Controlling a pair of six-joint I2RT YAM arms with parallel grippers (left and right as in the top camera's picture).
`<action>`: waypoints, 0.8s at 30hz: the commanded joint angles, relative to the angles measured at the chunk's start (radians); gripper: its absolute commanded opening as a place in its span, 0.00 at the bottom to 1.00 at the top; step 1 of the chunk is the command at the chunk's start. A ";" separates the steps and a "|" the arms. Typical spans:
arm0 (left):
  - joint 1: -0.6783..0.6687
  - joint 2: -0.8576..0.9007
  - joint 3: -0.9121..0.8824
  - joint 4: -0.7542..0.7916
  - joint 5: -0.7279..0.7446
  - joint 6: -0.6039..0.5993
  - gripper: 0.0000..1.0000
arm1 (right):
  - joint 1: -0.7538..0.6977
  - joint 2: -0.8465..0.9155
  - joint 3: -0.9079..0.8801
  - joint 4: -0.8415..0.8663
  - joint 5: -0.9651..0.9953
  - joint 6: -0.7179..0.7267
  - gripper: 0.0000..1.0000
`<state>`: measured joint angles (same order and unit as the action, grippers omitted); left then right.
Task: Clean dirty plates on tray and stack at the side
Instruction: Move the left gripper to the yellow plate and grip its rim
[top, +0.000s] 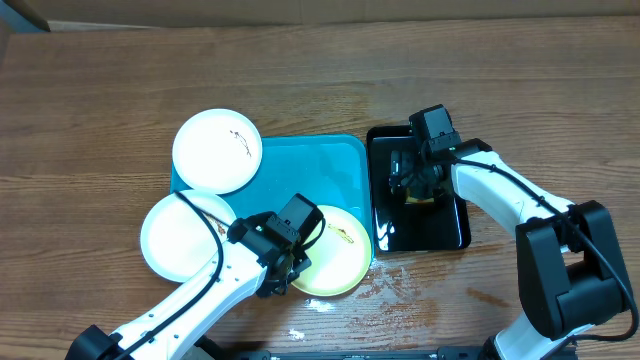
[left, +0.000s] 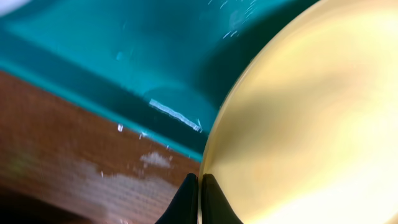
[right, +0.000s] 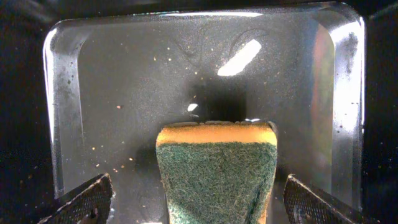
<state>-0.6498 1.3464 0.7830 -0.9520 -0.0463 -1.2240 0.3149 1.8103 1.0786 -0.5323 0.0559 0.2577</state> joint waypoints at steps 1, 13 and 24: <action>0.020 -0.007 0.035 0.027 -0.153 0.238 0.04 | -0.002 0.002 -0.006 0.004 0.002 0.000 0.89; 0.199 0.009 0.035 0.319 -0.353 0.530 0.10 | -0.002 0.002 -0.006 0.004 0.003 0.000 0.89; 0.207 0.051 0.035 0.287 -0.241 0.649 0.60 | -0.002 0.002 -0.006 0.005 0.002 0.000 0.89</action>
<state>-0.4561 1.3880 0.8032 -0.6575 -0.3222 -0.6548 0.3145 1.8103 1.0786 -0.5335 0.0559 0.2577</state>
